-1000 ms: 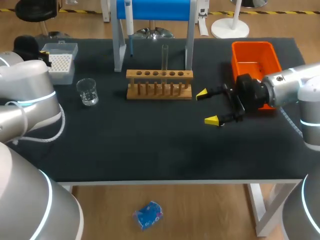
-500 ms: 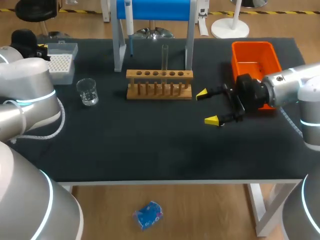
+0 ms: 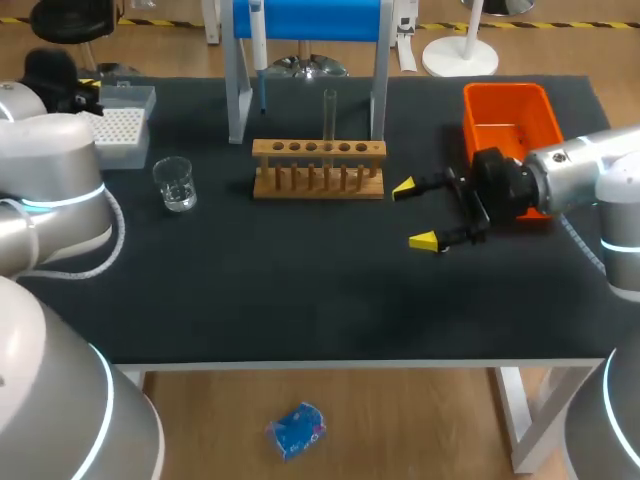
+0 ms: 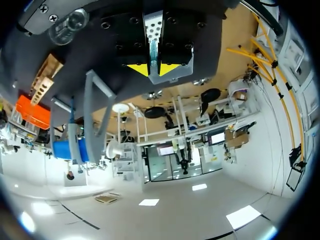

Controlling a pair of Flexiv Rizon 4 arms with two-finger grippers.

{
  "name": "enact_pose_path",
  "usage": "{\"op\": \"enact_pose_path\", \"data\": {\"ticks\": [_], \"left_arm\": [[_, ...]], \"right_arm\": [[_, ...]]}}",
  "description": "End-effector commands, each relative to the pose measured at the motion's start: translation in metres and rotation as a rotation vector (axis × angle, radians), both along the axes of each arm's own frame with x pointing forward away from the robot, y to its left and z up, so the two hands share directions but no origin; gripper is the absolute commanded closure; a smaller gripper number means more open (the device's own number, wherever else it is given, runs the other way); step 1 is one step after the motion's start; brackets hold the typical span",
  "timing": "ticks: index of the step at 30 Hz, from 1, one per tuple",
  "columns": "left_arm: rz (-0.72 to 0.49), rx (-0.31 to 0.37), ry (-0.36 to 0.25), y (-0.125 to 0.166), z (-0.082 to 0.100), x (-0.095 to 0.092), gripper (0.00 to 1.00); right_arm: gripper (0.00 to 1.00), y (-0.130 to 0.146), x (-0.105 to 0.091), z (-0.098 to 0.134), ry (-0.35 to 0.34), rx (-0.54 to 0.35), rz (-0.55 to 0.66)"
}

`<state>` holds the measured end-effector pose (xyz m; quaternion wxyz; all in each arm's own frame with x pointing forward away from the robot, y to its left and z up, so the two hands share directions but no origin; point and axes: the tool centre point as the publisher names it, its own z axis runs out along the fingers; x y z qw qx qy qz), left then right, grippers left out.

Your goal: Invert the test tube, pick up the pipette, mount the tip to pipette, aspirate from beaker and dispense into the tube, eject the tip, return the pipette, and cap with the stopper.

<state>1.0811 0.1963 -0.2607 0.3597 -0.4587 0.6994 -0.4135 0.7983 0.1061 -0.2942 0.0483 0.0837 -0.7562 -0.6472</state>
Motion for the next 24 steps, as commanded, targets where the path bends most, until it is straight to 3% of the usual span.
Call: {"op": "enact_pose_path", "data": {"ticks": [1,7,10,14,17,19,24], "left_arm": [[-0.092,0.006,0.042,-0.005,0.039,-0.035,1.0],[-0.234,0.052,0.058,-0.047,0.077,-0.073,1.0],[-0.31,0.11,0.094,-0.072,0.087,-0.09,1.0],[-0.386,0.116,0.113,-0.104,0.097,-0.109,1.0],[-0.424,0.147,0.122,-0.137,0.091,-0.121,1.0],[-0.466,0.105,0.134,-0.16,0.088,-0.131,1.0],[-0.541,0.081,0.119,-0.211,0.077,-0.153,1.0]], "right_arm": [[0.0,0.0,-0.001,0.0,-0.001,0.001,-0.001],[0.0,0.0,-0.001,0.0,-0.001,0.001,-0.001],[0.0,0.0,-0.001,0.0,-0.001,0.001,-0.001],[0.0,0.0,-0.001,0.0,-0.001,0.001,-0.001],[0.0,0.0,-0.001,0.0,-0.001,0.001,-0.001],[0.0,0.0,-0.001,0.0,-0.001,0.001,-0.001],[0.0,0.0,-0.001,0.0,-0.001,0.001,-0.001]]}}
